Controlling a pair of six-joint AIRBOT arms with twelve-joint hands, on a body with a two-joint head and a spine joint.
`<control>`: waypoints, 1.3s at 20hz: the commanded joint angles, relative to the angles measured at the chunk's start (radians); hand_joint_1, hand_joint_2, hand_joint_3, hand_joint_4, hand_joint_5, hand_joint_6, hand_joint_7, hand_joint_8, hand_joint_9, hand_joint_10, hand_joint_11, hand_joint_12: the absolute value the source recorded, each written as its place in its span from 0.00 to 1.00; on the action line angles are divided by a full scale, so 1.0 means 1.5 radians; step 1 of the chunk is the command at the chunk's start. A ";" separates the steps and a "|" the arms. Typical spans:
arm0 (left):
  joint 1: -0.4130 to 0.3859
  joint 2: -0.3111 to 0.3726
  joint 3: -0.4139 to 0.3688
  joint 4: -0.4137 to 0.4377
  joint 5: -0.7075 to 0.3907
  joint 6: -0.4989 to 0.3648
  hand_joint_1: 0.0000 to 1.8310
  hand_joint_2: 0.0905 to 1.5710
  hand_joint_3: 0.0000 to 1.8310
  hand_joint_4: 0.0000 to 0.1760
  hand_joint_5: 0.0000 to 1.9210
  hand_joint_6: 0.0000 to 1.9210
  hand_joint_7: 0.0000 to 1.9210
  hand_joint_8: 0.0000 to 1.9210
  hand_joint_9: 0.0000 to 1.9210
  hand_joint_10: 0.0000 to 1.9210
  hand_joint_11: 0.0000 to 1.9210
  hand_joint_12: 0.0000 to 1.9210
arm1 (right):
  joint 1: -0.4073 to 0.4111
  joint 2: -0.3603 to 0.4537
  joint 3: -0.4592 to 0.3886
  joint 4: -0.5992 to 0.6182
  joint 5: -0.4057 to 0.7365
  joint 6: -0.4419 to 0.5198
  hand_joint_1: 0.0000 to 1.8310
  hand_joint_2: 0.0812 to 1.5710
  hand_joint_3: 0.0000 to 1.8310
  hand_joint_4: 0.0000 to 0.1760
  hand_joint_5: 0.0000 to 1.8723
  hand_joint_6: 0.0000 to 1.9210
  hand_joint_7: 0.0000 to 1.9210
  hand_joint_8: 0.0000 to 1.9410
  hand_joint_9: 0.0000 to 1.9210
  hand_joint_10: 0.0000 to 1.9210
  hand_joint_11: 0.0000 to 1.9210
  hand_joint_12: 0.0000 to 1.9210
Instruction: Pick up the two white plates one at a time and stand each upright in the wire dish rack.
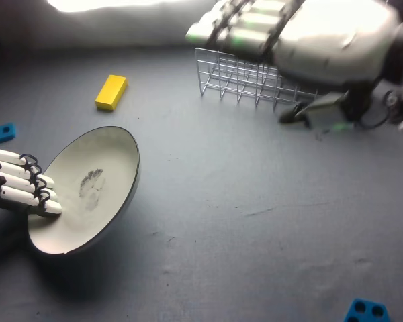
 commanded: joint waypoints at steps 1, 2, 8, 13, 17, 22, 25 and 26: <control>0.005 -0.008 0.003 0.012 -0.012 -0.002 0.00 0.67 0.00 0.00 0.11 0.00 0.11 0.00 0.09 0.00 0.00 0.20 | 0.003 -0.006 -0.003 0.008 0.076 -0.013 0.70 0.62 0.00 0.00 0.00 0.00 0.00 0.00 0.00 0.00 0.00 0.00; 0.005 -0.009 0.003 0.012 -0.012 -0.002 0.00 0.68 0.00 0.00 0.10 0.00 0.11 0.00 0.09 0.00 0.00 0.20 | -0.001 -0.024 -0.003 0.008 0.076 -0.024 0.71 0.61 0.00 0.00 0.00 0.00 0.00 0.00 0.00 0.00 0.00 0.00; 0.006 -0.009 0.003 0.012 -0.012 -0.002 0.00 0.67 0.00 0.00 0.11 0.00 0.11 0.00 0.09 0.00 0.00 0.20 | -0.004 -0.104 -0.003 -0.031 0.074 -0.077 0.70 0.61 0.00 0.00 0.00 0.00 0.00 0.00 0.00 0.00 0.00 0.00; 0.006 -0.009 0.004 0.012 -0.012 -0.002 0.00 0.68 0.00 0.00 0.10 0.00 0.11 0.00 0.09 0.00 0.00 0.20 | -0.022 -0.160 0.012 -0.077 0.023 -0.094 0.68 0.62 0.00 0.00 0.00 0.00 0.00 0.00 0.00 0.00 0.00 0.00; 0.008 -0.011 0.005 0.012 -0.012 -0.002 0.00 0.68 0.00 0.00 0.12 0.00 0.12 0.00 0.10 0.00 0.00 0.23 | -0.033 -0.214 0.055 -0.080 0.016 -0.102 0.70 0.62 0.00 0.00 0.00 0.00 0.00 0.00 0.00 0.00 0.00 0.00; 0.008 -0.013 0.008 0.012 -0.012 -0.002 0.00 0.68 0.00 0.00 0.12 0.00 0.12 0.00 0.10 0.00 0.00 0.23 | -0.033 -0.281 0.112 -0.038 0.033 -0.103 0.71 0.63 0.00 0.00 0.00 0.00 0.00 0.00 0.00 0.00 0.02 0.01; 0.008 -0.015 0.012 0.012 -0.012 -0.002 0.00 0.68 0.00 0.00 0.11 0.00 0.12 0.00 0.10 0.00 0.00 0.22 | -0.043 -0.316 0.148 -0.019 0.044 -0.112 0.70 0.63 0.00 0.00 0.00 0.00 0.00 0.00 0.00 0.00 0.01 0.01; 0.008 -0.016 0.012 0.012 -0.012 -0.002 0.00 0.68 0.00 0.00 0.10 0.00 0.11 0.00 0.09 0.00 0.00 0.19 | -0.050 -0.329 0.165 -0.019 0.051 -0.119 0.70 0.62 0.00 0.00 0.00 0.00 0.00 0.00 0.00 0.00 0.01 0.01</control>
